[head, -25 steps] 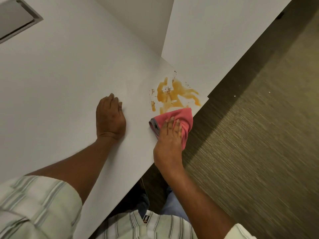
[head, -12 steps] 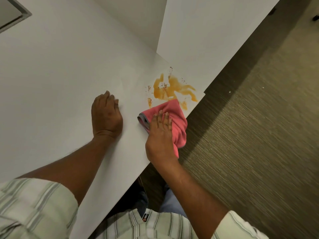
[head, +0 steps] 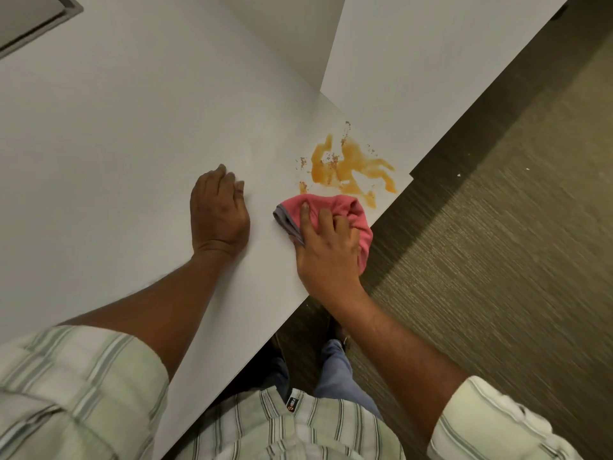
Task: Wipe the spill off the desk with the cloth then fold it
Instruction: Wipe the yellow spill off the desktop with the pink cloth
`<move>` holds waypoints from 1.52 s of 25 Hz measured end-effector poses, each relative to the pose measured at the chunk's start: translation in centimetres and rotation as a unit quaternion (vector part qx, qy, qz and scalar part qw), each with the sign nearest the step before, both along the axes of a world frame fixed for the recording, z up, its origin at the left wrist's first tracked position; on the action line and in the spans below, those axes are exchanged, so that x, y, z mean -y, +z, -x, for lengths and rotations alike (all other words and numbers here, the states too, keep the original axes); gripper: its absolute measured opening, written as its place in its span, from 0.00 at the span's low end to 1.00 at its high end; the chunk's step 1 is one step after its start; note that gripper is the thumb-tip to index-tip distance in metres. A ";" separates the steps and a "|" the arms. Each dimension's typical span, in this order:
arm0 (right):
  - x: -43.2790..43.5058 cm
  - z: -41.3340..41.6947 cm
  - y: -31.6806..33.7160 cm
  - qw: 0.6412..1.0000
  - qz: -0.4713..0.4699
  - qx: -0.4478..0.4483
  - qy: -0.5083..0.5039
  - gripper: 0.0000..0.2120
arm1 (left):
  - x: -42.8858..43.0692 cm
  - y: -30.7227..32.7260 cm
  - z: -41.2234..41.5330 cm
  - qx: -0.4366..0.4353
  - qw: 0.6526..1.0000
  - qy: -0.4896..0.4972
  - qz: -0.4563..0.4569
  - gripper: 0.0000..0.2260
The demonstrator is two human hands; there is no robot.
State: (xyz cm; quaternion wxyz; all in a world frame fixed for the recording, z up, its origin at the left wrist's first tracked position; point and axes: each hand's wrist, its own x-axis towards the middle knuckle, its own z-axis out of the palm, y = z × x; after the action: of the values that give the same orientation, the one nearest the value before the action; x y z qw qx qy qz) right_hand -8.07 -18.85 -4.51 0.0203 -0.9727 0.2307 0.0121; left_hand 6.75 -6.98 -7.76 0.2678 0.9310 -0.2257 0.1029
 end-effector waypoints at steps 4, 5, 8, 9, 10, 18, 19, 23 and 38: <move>-0.3 -2.1 -0.1 0.999 -0.026 0.005 0.033 0.26 | 0.1 0.1 0.2 -0.001 1.000 0.001 -0.002 0.16; -0.3 -3.0 0.0 0.999 -0.043 0.002 0.031 0.27 | 0.1 0.1 0.3 -0.002 1.000 0.001 -0.004 0.16; -0.6 -6.1 0.5 0.996 -0.083 -0.004 0.004 0.27 | 0.1 0.3 0.3 -0.012 1.000 0.005 -0.008 0.16; -0.6 -6.9 0.6 0.996 -0.092 -0.002 -0.007 0.27 | 0.2 0.4 0.3 -0.018 1.000 0.008 -0.006 0.16; -0.6 -7.3 0.6 0.995 -0.096 0.000 -0.012 0.28 | 0.1 0.5 0.3 -0.021 1.000 0.008 -0.003 0.16; -1.6 -5.6 0.0 0.995 -0.080 0.009 -0.053 0.29 | 0.1 0.4 0.3 -0.015 1.000 0.006 -0.004 0.17; -1.7 -5.5 -0.1 0.996 -0.070 0.011 -0.053 0.29 | 0.1 0.4 0.3 -0.016 1.000 0.008 -0.006 0.17; -0.9 -8.7 0.5 0.995 -0.091 0.011 -0.033 0.25 | 0.1 0.4 0.3 -0.015 1.000 0.007 -0.011 0.16; -1.0 -10.5 0.2 0.996 -0.060 0.037 -0.058 0.16 | 0.2 0.8 0.4 -0.024 1.000 0.008 -0.013 0.16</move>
State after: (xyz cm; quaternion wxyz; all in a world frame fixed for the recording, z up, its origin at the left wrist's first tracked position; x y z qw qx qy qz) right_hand 2.46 -17.89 -4.29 0.0878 -0.9547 0.2842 -0.0108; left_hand 6.36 -7.22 -6.98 0.2599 0.9384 -0.2132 0.0798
